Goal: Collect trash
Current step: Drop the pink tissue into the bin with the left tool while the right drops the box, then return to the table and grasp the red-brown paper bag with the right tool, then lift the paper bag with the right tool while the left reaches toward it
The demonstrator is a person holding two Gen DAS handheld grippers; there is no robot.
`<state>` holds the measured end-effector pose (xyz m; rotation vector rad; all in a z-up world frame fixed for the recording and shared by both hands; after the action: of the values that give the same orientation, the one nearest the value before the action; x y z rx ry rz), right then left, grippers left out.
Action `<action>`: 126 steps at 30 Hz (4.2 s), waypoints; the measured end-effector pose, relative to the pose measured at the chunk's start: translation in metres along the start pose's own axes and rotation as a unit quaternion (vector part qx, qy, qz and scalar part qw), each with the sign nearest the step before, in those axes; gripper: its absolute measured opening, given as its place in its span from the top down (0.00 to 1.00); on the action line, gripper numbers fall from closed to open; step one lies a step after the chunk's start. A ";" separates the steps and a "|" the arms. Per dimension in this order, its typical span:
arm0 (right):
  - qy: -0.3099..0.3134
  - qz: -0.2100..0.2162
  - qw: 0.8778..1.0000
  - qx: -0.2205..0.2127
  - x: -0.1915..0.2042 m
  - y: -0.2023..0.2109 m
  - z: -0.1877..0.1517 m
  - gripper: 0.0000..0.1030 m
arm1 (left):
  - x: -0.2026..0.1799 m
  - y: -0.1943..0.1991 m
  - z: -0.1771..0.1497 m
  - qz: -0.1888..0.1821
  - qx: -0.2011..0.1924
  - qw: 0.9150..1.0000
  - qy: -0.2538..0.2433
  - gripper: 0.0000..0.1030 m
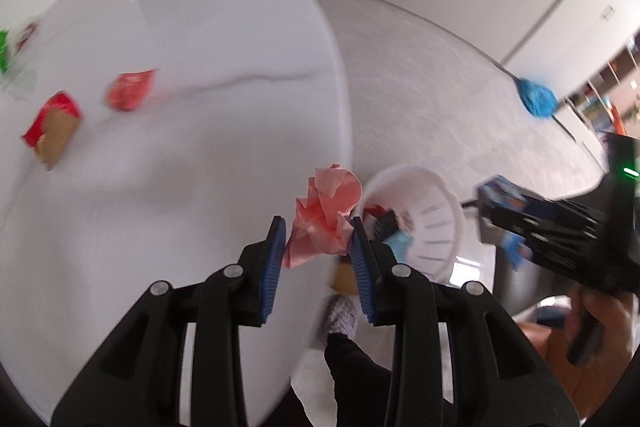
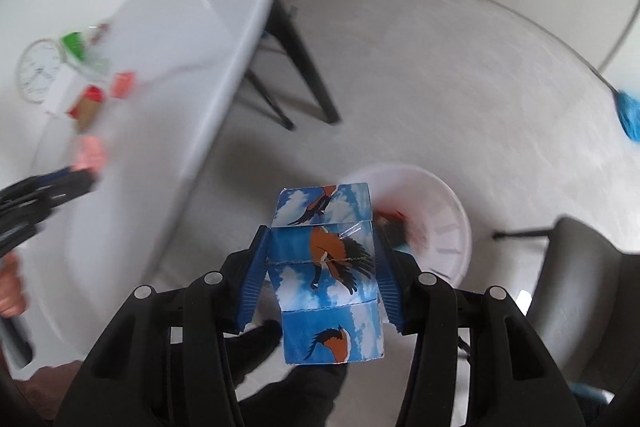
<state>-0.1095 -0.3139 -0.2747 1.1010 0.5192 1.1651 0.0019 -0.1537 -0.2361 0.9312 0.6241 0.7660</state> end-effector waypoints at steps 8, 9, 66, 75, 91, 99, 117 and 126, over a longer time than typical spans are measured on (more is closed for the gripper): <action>-0.011 -0.034 0.999 0.024 -0.052 -0.029 -0.014 0.20 | -0.069 -0.021 -0.014 -0.019 0.026 0.998 -0.051 0.68; -0.013 -0.034 0.999 0.018 -0.056 -0.024 -0.012 0.17 | -0.077 -0.024 -0.014 -0.019 0.028 0.998 -0.056 0.68; 0.132 0.036 0.990 -0.047 0.125 0.017 0.080 0.04 | 0.086 0.047 0.020 0.086 -0.056 0.993 0.057 0.08; 0.224 0.137 0.964 -0.037 0.276 -0.028 0.115 0.04 | 0.223 0.077 -0.002 0.144 -0.069 0.978 0.134 0.08; 0.362 0.216 0.904 0.069 0.495 -0.140 0.153 0.44 | 0.368 0.094 -0.063 0.190 -0.062 0.952 0.230 0.08; 0.420 0.149 0.882 0.155 0.525 -0.187 0.132 0.66 | 0.382 0.090 -0.077 0.177 -0.062 0.946 0.263 0.08; 0.392 0.170 0.892 0.147 0.518 -0.166 0.126 0.80 | 0.371 0.079 -0.062 0.146 -0.076 0.953 0.256 0.08; 0.325 0.236 0.911 0.096 0.503 -0.114 0.144 0.80 | 0.354 0.069 -0.044 0.133 -0.076 0.965 0.212 0.08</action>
<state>0.2415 0.0860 -0.2167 1.0160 0.9286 1.9648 0.1539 0.1756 -0.2470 0.7194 0.8078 1.2564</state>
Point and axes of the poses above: each gripper's, at about its wrist camera, not at the fingertips, and y roughly against the way its jaws point, x to its left, z to its top, the point moved 8 cm from there along -y, roughly the way its jaws point, and after that the axes turned 8 degrees about -x, right-handed, at the moved point
